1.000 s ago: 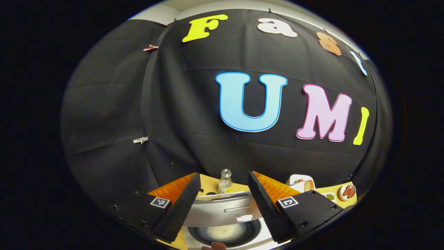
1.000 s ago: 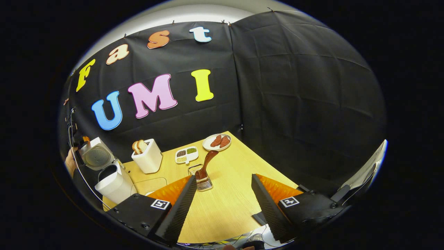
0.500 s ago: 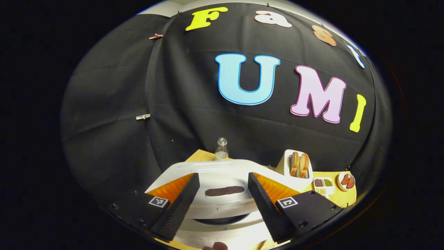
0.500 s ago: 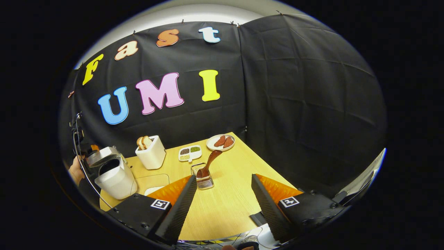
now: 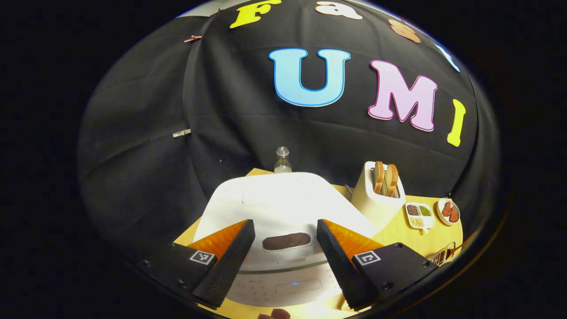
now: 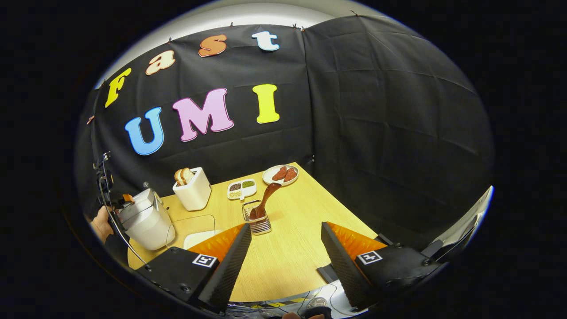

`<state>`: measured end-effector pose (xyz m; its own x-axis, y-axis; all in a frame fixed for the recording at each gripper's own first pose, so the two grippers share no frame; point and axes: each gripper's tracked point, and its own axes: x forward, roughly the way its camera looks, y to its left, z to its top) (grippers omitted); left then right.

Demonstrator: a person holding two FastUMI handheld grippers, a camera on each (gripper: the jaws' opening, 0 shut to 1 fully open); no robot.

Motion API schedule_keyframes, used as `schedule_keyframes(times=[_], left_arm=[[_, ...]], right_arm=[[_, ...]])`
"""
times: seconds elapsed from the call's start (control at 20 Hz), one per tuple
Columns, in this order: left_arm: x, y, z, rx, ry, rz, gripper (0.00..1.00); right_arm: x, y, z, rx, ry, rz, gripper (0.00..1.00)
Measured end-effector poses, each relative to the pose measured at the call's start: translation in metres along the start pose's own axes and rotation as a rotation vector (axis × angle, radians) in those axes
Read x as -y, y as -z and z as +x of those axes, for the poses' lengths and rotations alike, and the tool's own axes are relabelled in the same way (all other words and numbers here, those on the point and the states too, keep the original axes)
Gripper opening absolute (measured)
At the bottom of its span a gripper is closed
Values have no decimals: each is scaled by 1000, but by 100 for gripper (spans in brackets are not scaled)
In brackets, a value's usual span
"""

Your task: Close the left gripper, press the button to open the rice cooker; take a wooden spoon from the chopstick holder with the right hand, scoop a spoonful of rice and pour it into the rice cooker, then put the wooden spoon back into the chopstick holder.

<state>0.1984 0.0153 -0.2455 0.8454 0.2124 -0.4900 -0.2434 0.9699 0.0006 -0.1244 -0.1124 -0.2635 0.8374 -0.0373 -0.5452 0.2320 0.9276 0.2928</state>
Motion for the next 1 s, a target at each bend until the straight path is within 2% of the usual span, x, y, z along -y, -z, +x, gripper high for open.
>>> schedule_keyframes(times=[0.25, 0.6, 0.7, 1.0], left_arm=[[3, 24, -1, -42, -12, 17, 99], [10, 30, -6, -23, -14, 31, 99], [10, 41, -2, -67, -20, 35, 99], [10, 39, -1, -13, -9, 55, 100]], right_arm=[[-3, 1, 3, -6, -15, -7, 99], [-11, 8, 5, -17, -33, -7, 99], [-11, 9, 6, -18, -35, -5, 99], [-4, 8, 8, -19, -27, 16, 99]])
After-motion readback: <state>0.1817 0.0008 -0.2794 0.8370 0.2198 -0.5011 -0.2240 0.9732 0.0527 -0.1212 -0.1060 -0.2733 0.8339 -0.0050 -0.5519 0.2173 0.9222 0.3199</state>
